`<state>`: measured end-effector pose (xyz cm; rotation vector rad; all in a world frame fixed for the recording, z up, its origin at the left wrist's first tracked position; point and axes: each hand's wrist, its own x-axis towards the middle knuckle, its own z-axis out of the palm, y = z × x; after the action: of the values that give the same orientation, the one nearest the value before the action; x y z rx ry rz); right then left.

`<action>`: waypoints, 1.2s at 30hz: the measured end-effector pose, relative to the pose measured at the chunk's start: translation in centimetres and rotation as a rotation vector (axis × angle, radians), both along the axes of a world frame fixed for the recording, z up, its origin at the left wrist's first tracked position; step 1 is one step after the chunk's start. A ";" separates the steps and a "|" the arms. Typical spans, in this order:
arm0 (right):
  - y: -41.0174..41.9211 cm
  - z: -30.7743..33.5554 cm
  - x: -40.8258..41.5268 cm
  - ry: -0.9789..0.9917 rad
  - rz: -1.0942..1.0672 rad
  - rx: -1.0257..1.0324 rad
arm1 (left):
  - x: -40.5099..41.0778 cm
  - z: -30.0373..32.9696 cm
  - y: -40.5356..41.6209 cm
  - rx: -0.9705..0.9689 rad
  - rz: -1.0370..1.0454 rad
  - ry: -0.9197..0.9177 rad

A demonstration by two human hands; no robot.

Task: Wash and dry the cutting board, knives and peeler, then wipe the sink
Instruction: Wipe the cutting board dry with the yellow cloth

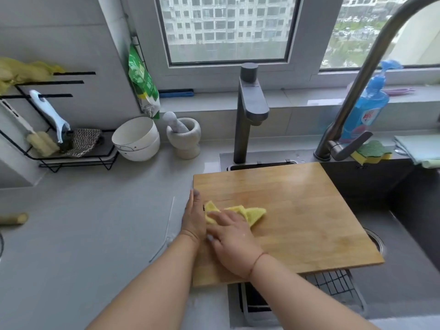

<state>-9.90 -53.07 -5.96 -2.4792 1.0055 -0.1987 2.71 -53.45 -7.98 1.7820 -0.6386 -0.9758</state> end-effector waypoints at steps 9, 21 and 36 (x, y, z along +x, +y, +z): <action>1.2 -1.0 -6.5 -0.118 0.132 -0.007 | -1.0 -0.4 0.6 0.264 -0.226 -0.677; -2.8 -1.4 -21.3 -0.080 -0.493 -0.161 | -2.1 -0.2 0.8 0.381 -0.340 -0.946; -17.6 1.2 -16.0 0.085 -0.764 0.086 | -2.2 -0.3 0.7 0.312 -0.374 -0.928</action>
<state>-25.87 -70.72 -4.75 -1.9245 1.9109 -0.2755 0.55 -52.79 -8.29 2.4408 -1.4957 -0.4330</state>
